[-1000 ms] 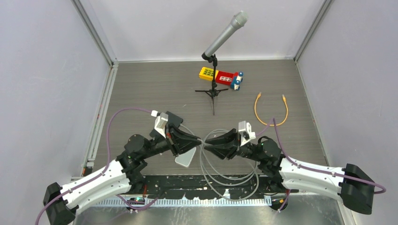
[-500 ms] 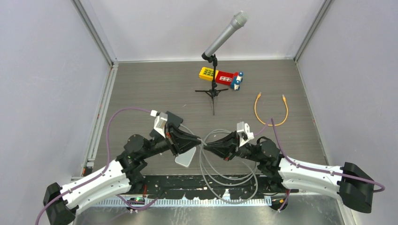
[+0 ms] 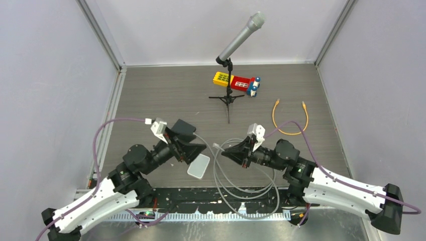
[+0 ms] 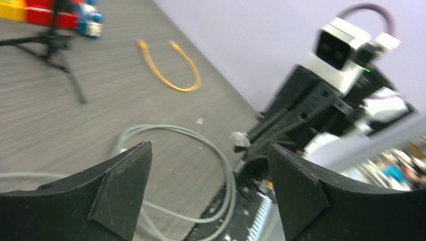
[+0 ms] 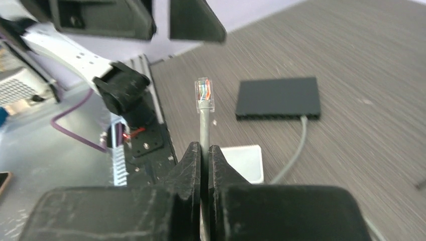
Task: Insert the plug into the switch port
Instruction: Pick up the connector from the center of the board.
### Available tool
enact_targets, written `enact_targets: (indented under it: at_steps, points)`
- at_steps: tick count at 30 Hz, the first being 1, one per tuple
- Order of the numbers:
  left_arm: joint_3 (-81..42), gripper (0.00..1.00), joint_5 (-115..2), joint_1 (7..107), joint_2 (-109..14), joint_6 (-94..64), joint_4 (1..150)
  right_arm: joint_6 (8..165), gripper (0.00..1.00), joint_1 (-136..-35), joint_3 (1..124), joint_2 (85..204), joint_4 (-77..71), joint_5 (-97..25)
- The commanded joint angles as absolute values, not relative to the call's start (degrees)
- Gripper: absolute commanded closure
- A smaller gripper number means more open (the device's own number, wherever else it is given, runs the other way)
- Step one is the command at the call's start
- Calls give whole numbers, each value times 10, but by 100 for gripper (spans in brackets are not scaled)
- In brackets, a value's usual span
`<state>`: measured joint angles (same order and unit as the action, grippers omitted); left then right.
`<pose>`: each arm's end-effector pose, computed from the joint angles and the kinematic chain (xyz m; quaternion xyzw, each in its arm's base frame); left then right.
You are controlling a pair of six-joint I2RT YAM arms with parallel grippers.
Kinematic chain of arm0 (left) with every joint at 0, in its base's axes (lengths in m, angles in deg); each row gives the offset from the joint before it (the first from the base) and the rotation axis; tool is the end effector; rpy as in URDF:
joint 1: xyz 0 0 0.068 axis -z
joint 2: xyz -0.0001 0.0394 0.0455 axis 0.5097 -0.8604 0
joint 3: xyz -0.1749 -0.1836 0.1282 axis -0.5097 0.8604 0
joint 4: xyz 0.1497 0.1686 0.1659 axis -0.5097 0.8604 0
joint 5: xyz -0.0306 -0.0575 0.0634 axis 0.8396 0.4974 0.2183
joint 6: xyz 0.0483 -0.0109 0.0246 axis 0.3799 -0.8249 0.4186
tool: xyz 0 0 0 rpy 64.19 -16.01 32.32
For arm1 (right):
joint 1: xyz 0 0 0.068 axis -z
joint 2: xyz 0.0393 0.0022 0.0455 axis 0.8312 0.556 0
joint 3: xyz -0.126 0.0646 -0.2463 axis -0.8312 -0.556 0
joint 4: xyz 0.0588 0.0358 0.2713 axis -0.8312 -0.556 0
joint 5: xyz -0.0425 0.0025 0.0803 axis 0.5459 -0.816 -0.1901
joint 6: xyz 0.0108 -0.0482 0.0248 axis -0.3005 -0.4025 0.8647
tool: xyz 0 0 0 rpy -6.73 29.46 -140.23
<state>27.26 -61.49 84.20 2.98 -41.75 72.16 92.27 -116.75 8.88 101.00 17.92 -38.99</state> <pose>0.0842 -0.1175 0.3037 0.1105 0.6589 -0.5457 0.5059 0.0842 0.1630 0.2784 -0.3355 0.5882 0.4885 0.5503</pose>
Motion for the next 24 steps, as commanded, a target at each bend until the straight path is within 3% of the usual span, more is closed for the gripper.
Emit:
enact_targets:
  at_steps: [1,4,8,12,19,24]
  points:
    - [194,16,-835,841,16,-409,966,902,100,-1168,164,1027,-86,-325]
    - [181,26,-881,839,-35,-453,1056,918,100,-1169,183,1069,-112,-315]
    - [209,42,-795,839,-123,-461,1037,938,100,-1170,181,1096,-106,-230]
    - [225,37,-771,845,-203,-458,1024,937,100,-1170,186,1085,-108,-184]
    - [219,27,-823,901,-263,-470,1036,917,100,-1176,209,1110,-150,-273]
    - [239,28,-840,924,-244,-495,1041,902,100,-1208,199,1096,-172,-139]
